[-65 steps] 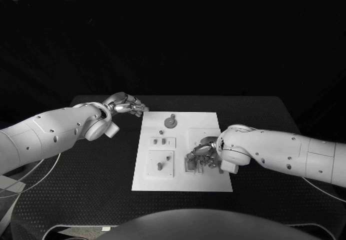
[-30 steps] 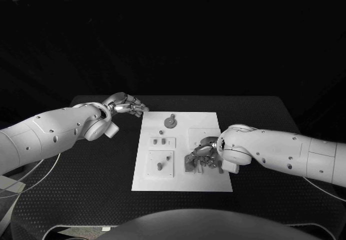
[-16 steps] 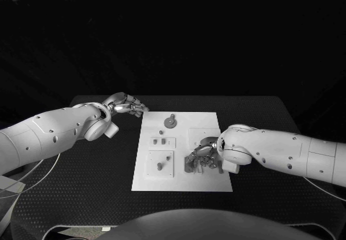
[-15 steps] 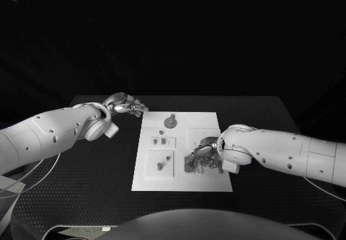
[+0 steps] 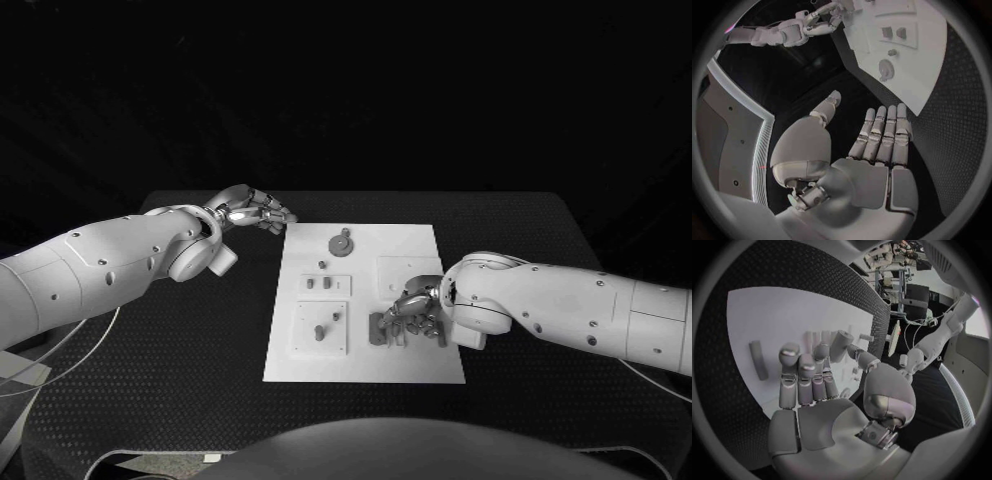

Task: Assemble the parts on the task board

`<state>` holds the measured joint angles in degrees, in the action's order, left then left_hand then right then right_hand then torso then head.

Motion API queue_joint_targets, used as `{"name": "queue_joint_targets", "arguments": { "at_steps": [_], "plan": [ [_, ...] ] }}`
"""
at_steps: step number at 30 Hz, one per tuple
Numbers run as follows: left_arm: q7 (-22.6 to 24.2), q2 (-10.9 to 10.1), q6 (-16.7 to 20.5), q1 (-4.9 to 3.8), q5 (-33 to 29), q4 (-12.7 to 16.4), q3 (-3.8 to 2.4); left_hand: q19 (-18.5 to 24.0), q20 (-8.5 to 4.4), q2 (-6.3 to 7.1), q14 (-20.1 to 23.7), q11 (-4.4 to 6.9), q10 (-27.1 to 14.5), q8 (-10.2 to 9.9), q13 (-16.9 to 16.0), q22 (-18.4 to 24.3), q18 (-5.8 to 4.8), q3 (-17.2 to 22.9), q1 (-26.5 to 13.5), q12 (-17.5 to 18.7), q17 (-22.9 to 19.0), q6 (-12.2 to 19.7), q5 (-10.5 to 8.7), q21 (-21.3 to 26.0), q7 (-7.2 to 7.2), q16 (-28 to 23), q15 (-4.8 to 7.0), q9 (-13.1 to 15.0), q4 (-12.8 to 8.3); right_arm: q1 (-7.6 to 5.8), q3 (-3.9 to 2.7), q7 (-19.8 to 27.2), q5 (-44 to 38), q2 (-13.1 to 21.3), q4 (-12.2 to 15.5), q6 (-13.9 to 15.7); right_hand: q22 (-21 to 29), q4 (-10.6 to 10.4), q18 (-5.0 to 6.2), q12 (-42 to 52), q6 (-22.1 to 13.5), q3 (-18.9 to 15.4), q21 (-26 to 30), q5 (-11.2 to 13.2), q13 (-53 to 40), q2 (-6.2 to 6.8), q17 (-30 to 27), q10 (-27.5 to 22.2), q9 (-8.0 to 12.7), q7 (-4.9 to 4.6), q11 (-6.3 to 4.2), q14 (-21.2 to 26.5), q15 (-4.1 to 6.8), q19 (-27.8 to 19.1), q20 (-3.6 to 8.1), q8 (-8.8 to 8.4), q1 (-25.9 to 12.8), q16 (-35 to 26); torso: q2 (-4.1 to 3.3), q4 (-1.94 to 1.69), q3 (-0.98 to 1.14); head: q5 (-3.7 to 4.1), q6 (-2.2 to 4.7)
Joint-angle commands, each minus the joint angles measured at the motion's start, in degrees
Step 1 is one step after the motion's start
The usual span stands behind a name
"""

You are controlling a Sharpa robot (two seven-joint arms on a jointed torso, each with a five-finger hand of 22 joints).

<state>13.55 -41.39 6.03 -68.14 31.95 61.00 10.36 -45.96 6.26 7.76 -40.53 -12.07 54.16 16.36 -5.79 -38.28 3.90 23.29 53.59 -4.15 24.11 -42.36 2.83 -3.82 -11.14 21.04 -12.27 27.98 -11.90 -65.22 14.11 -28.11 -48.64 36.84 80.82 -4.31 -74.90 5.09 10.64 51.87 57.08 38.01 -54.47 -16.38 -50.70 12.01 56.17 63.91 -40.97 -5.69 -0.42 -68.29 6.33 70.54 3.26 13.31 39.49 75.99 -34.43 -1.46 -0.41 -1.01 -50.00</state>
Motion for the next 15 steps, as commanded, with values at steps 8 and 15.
{"name": "queue_joint_targets", "arguments": {
  "at_steps": [8, 15],
  "plan": [
    [0.48, 0.07, -0.83, -0.05, -0.35, -0.01, -0.05, 0.24, 0.19, -0.39, 0.39, 0.03, -0.33, -0.09, 0.06, 0.11, 1.18, 0.03, -0.14, 0.19, 0.11, 0.42, 0.07, -0.23, -1.53, -0.27, 0.08, -0.06, -0.25, -0.67, -0.31, 2.12, -6.66, 2.35, 3.29, 3.48, -0.93, 0.96, 4.36, 0.29, 0.77, -0.1, -0.53, 0.26, 0.17, 0.37, 0.05, 0.66, -0.28, 0.24, -0.5, -0.55, 0.61, 0.6, 0.31, 0.38, 1.24, 0.17, -0.02, 0.0, 0.0, -0.01, 0.0],
    [0.46, -0.28, -0.7, -0.05, -0.35, 0.24, -0.05, 0.23, 0.19, -0.44, 0.37, 0.04, -0.3, -0.07, 0.07, 0.11, 1.19, 0.03, -0.15, 0.18, 0.12, 0.4, 0.07, -0.24, -1.52, -0.26, 0.08, -0.05, -0.25, -0.66, -0.45, 5.91, -8.68, 3.98, 6.1, 0.75, -0.86, 2.48, 4.36, 0.46, 1.47, -0.03, -0.82, 0.27, 0.37, -0.25, -0.01, 1.58, -0.57, 0.57, -0.83, -1.48, 0.94, 1.43, 0.59, 0.72, 3.07, 0.26, -0.08, 0.03, 0.04, -0.01, 0.0]
  ]
}}
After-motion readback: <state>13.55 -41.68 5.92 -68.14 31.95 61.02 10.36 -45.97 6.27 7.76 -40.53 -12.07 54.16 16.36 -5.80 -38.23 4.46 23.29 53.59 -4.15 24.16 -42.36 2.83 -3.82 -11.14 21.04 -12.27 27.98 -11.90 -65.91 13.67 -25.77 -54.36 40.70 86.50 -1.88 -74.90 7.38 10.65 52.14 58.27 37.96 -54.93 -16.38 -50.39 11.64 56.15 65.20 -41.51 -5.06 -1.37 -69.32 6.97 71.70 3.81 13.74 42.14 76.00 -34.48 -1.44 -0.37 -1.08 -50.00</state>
